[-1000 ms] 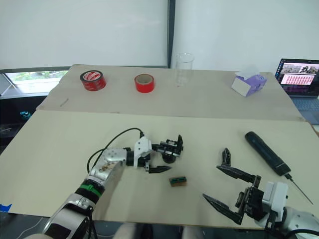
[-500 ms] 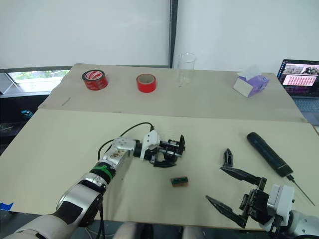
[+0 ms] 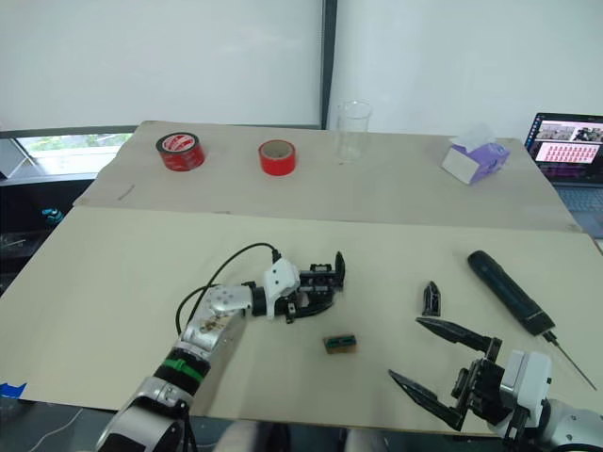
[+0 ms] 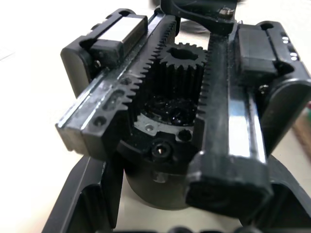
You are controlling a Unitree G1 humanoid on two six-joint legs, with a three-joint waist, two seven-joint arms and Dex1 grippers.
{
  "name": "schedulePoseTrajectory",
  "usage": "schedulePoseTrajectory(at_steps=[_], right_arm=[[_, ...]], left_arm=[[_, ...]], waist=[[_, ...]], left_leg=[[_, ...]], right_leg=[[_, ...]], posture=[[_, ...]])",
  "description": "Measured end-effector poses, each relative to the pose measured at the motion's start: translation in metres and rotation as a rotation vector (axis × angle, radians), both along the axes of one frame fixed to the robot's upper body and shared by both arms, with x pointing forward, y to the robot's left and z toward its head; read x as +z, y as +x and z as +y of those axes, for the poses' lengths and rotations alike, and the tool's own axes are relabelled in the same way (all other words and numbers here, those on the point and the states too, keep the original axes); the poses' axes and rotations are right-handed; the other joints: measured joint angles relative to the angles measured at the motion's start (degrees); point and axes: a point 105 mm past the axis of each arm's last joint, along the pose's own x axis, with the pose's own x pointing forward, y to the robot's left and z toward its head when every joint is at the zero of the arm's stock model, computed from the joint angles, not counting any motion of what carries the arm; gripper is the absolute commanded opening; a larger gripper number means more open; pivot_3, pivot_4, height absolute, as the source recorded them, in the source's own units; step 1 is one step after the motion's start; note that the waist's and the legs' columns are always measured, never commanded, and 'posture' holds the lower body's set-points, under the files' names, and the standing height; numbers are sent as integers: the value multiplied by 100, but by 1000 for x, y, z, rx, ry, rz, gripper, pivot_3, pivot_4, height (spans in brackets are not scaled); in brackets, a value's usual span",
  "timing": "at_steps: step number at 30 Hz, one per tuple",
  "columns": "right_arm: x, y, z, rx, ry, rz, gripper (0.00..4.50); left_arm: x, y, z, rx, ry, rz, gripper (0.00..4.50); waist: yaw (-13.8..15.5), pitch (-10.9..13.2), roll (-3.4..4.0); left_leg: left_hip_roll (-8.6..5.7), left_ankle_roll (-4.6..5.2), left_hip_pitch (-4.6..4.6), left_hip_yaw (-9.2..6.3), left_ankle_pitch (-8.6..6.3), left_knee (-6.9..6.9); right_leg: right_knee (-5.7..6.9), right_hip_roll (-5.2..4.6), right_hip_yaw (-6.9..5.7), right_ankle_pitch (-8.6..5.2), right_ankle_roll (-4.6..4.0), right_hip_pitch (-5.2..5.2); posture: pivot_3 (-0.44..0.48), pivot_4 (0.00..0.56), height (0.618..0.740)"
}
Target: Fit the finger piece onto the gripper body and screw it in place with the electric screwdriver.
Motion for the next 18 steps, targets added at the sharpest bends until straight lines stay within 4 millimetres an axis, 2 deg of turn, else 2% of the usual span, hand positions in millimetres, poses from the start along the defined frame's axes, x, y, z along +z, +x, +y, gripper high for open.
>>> schedulePoseTrajectory(at_steps=[8,10,11,12,13,18], right_arm=[[-3,-1,-2,32,-17,14,4500],[-4,-1,-3,36,-17,18,4500],[-4,-1,-3,39,-17,18,4500],[-4,-2,-3,40,-17,18,4500],[-4,-2,-3,41,-16,19,4500],[-4,-2,-3,42,-14,17,4500]], left_arm=[[-1,-11,-8,124,-16,36,2349],[-1,-13,-8,133,-19,49,3390],[-2,-14,-8,130,-15,57,3700],[-2,-14,-7,123,-12,61,4237],[-2,-15,-5,115,-9,64,4434],[-2,-12,6,37,34,68,4434]], waist=[[25,0,0],[21,-2,3],[19,-2,3],[15,-2,4],[7,-3,6],[-22,-5,8]], left_leg=[[0,3,1,-2,-2,0],[0,3,2,-1,-2,0],[0,3,2,-1,-2,0],[0,2,2,-1,-2,0],[1,2,3,-1,-2,0],[1,1,3,1,-1,0]], right_leg=[[-2,-1,-1,-3,-4,2],[-1,-1,-1,-4,-5,1],[0,-1,-1,-4,-6,1],[0,0,-1,-6,-8,0],[1,0,-1,-8,-12,0],[3,2,-2,-10,-17,-2]], posture=[[0,150,740],[0,150,740],[0,150,740],[0,150,740],[0,150,740],[0,150,740]])
